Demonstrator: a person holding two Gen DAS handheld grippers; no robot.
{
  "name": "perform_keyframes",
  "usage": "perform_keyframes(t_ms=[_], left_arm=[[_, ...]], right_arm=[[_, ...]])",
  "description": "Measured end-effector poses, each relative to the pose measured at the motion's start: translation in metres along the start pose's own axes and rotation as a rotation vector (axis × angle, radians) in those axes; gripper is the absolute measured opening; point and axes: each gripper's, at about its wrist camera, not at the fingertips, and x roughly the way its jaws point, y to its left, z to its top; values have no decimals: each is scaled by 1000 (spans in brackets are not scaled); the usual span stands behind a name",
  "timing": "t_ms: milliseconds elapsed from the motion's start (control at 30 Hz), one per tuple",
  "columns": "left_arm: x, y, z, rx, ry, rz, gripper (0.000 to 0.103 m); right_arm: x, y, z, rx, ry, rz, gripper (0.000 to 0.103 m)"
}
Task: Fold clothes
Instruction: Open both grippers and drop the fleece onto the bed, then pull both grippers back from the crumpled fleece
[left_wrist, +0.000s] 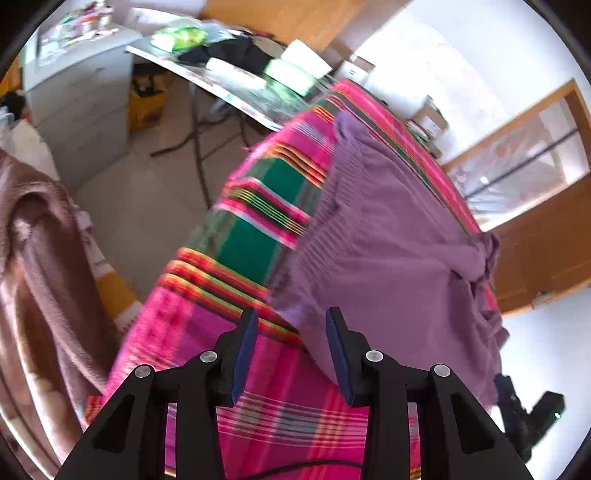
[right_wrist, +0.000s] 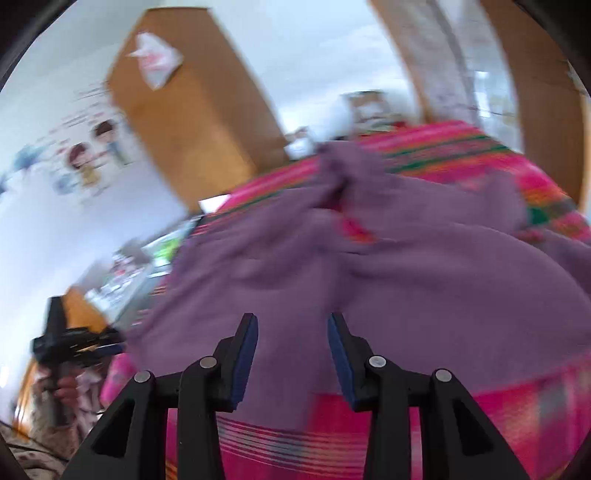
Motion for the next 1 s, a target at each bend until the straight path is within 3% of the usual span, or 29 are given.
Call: perform_keyframes(t_ms=[133, 233, 367, 467, 667, 867, 1000], left_arm=[[-5, -1, -3, -62, -64, -62, 39], [-12, -8, -4, -52, -108, -38, 39], [-13, -21, -7, -2, -113, -34, 39], [-7, -31, -10, 29, -86, -61, 39], [14, -76, -26, 254, 10, -203, 39], [32, -133, -51, 478, 81, -251, 39], [50, -167, -67, 601, 130, -245, 39]], right_arm=[[-16, -38, -5, 92, -36, -134, 40], [-26, -64, -5, 153, -71, -231, 40], [-33, -88, -3, 230, -101, -264, 41], [-31, -90, -5, 212, -89, -277, 42], [-35, -85, -8, 145, -86, -331, 42], [-43, -90, -6, 136, -108, -356, 43], [-47, -92, -3, 110, -118, -386, 46]])
